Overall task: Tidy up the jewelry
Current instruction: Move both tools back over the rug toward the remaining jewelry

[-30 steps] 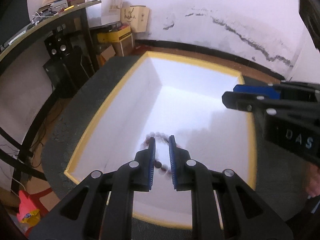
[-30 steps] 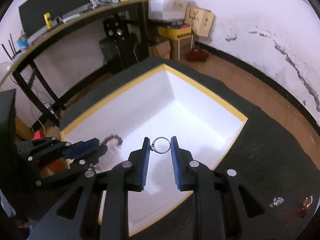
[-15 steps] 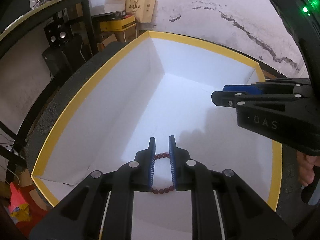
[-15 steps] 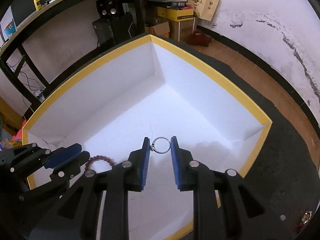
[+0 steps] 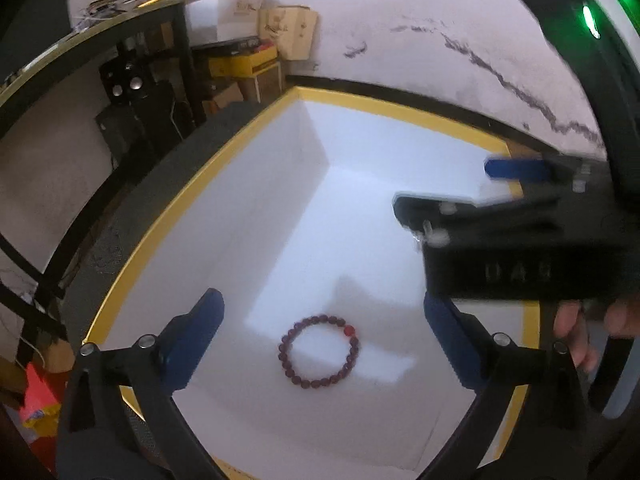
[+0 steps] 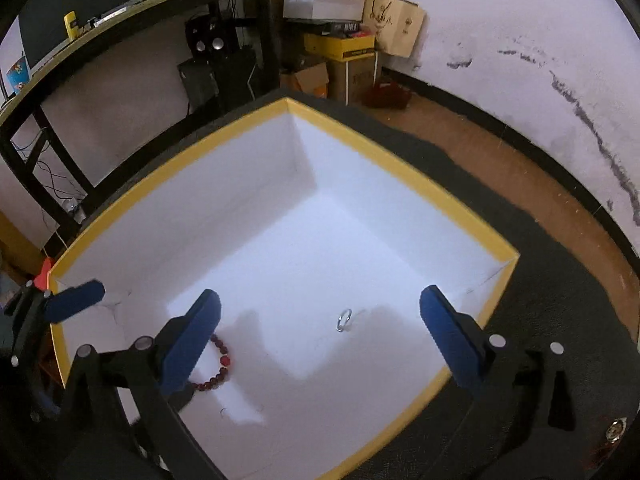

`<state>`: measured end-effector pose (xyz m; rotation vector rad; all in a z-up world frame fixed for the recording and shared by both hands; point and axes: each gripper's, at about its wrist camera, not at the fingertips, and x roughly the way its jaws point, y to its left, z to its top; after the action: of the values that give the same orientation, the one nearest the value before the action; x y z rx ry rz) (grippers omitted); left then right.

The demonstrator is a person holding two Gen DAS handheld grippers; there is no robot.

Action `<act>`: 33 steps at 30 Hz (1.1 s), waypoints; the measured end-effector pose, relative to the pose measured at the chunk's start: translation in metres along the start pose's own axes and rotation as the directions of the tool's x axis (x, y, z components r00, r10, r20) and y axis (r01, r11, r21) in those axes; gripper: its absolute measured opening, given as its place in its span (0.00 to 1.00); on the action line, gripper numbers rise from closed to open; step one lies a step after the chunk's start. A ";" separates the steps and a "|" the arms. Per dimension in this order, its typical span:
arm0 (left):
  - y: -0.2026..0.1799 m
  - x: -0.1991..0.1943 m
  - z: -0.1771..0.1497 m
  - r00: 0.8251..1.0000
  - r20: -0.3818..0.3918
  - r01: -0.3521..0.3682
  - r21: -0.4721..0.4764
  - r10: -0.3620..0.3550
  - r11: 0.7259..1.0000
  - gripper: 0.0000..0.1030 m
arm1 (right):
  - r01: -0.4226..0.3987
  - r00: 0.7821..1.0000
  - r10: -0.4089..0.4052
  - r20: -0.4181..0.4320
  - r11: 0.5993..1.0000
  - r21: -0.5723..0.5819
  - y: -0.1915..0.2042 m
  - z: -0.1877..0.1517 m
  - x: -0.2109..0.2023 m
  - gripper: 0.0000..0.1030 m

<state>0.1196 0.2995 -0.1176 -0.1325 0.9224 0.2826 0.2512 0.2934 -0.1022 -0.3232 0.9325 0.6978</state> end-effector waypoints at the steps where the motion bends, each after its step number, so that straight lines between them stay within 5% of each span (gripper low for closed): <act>1: -0.001 0.001 -0.001 1.000 -0.008 0.008 0.001 -0.008 1.000 0.95 | 0.002 1.000 -0.002 0.007 1.000 0.003 -0.001 0.002 -0.002 0.94; 14: 0.004 -0.009 -0.003 1.000 0.005 -0.001 -0.019 0.001 1.000 0.95 | -0.021 0.999 0.019 0.042 0.999 0.050 -0.012 -0.009 -0.041 0.94; 33: -0.060 -0.060 -0.009 0.996 0.085 -0.004 0.046 0.000 0.999 0.95 | 0.055 0.976 -0.097 0.197 0.976 0.209 -0.113 -0.136 -0.222 0.94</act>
<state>0.0965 0.2292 -0.0750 -0.0763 0.8444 0.2662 0.1536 0.0468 -0.0015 -0.1025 0.7812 0.5484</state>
